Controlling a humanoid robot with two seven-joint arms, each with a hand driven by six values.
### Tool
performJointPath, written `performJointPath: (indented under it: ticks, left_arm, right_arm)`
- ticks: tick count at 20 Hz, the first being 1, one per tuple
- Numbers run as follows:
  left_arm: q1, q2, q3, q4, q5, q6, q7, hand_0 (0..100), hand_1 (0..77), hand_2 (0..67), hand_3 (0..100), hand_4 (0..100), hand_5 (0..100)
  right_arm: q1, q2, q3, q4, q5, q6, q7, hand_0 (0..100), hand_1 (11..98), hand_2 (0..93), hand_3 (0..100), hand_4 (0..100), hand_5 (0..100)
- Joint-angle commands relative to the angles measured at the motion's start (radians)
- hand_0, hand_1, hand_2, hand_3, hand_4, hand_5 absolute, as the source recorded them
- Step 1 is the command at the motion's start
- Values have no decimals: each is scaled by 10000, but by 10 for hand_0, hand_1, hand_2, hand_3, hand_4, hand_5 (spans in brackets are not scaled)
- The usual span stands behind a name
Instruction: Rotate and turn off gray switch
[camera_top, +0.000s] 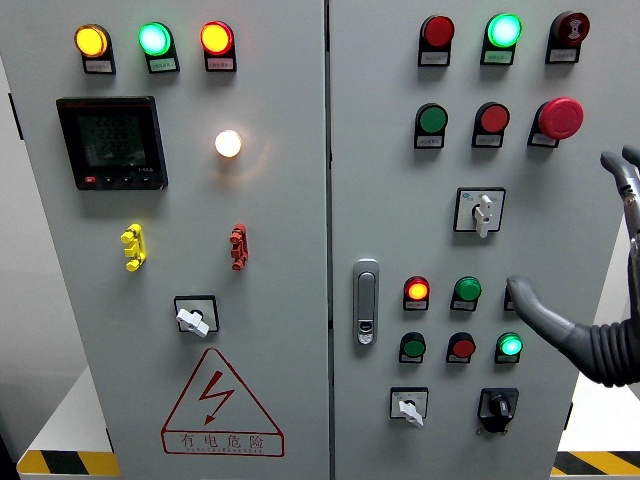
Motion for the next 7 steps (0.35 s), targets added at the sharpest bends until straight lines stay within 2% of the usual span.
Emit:
performJointPath:
  ticks: [1, 7]
  left_arm:
    - [0, -10, 0, 0, 2, 0, -1, 846, 0, 134, 188, 82, 109]
    - [0, -10, 0, 0, 2, 0, -1, 845, 0, 134, 187, 82, 109]
  right_arm:
    - [-18, -3, -25, 22, -218, -32, 35, 0, 409, 102, 135, 94, 278]
    - [-49, -19, -71, 68, -387, -140, 35, 0, 407, 99, 134, 93, 255]
